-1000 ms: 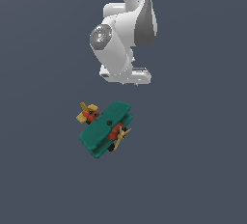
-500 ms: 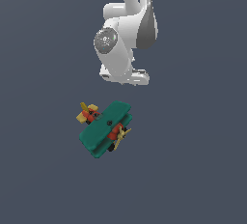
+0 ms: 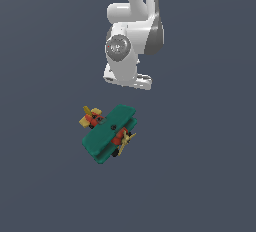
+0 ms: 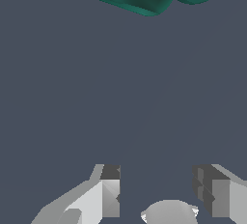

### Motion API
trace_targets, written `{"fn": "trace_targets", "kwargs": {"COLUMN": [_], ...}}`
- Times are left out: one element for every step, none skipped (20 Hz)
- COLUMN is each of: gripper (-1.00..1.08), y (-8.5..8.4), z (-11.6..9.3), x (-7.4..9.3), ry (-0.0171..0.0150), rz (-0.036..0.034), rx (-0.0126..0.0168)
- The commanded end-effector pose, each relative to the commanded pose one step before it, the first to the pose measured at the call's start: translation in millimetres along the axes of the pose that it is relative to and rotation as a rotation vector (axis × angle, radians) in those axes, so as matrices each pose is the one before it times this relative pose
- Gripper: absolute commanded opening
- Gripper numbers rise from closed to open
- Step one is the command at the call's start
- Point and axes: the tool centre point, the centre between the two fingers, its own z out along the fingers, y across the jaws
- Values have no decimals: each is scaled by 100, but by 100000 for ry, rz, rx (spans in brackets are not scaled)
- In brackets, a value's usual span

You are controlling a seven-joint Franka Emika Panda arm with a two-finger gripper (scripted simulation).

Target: Pick up the object and move it to a goal position.

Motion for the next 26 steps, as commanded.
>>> {"fn": "trace_targets", "kwargs": {"gripper": [28,28,28,28,28,28,28,28,28,28,28,28,28,28,28,28,28,28,28,28,28,28,28,28,28,28], "y": [556,212,210,208,206,204,203,201,199,197,195,194,192,190,188,186,185,183,181,179,177,176,174,172,171,168], "z": [444,177,176,175,174,173,171,171,169,168,167,166,165,163,162,161,159,158,157,155,154,152,151,149,148,146], "x": [-111,-40,-38,-36,-34,-32,-30,-28,-26,-24,-22,-20,-18,-16,-14,-12,-10,-8,-6,-4,-2,-1,1,3,5,7], "ry": [-539,-190,-177,-164,-150,-136,-123,-109,-95,-82,-68,-54,-40,-26,-12,3,17,31,45,60,74,89,103,118,132,147], "rz": [416,158,156,154,152,150,147,146,144,142,139,138,136,134,132,130,128,126,125,123,121,119,118,116,114,113], "rx": [-3909,-1529,-1530,-1531,-1532,-1532,-1531,-1533,-1534,-1534,-1533,-1533,-1532,-1533,-1531,-1532,-1530,-1529,-1529,-1528,-1527,-1524,-1524,-1522,-1519,-1518]}}
